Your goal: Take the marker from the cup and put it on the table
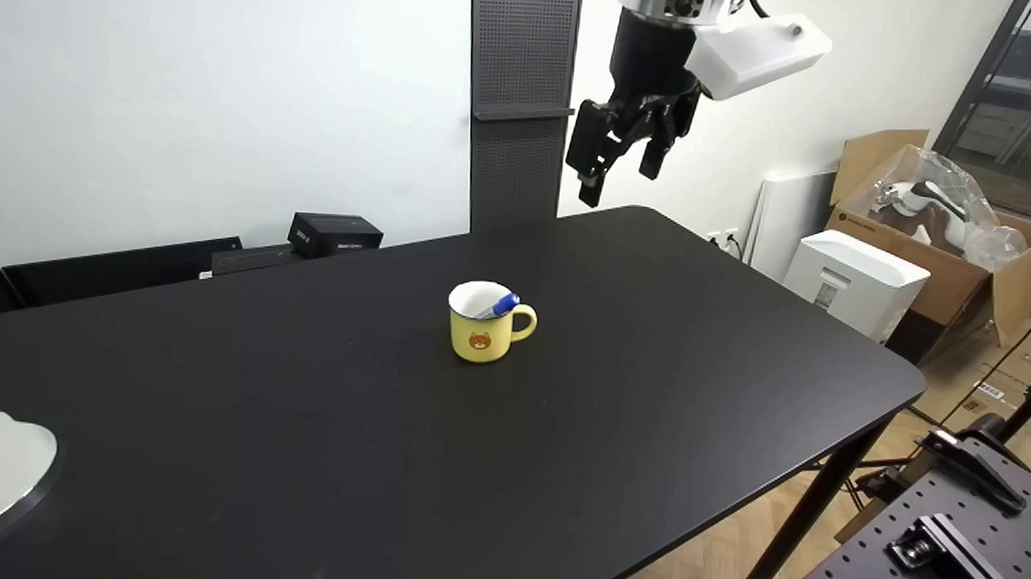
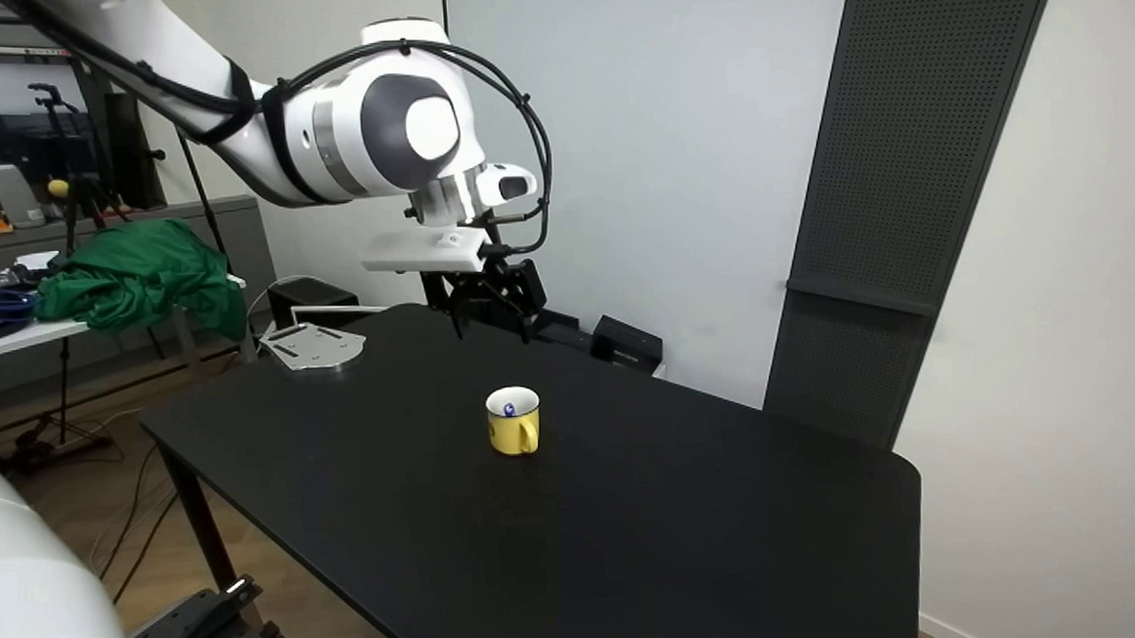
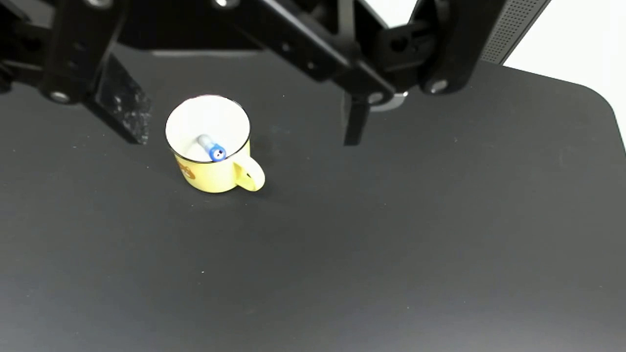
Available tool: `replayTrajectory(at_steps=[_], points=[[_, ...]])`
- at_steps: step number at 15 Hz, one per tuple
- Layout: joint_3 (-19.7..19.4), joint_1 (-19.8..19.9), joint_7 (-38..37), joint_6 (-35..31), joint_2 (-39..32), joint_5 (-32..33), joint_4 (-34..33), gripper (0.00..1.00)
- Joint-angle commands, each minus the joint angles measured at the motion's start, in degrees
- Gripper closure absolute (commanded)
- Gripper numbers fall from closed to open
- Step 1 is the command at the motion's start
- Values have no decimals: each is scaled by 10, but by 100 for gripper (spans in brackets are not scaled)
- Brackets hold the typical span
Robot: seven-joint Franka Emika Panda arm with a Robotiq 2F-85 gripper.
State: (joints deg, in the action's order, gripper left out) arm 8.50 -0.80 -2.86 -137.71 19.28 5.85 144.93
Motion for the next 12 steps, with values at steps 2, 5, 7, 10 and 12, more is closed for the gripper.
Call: replayTrajectory(at_steps=[2,5,7,10,12], points=[[-9,-6,-2,6,-5,12,-6,0],[-17,-7,23,-9,-55,13,-25,0],[-15,-2,28,-29,-97,35,-36,0],[-20,-6,43,-47,-165,48,-61,0],[-23,-11,60,-54,-209,41,-83,0]])
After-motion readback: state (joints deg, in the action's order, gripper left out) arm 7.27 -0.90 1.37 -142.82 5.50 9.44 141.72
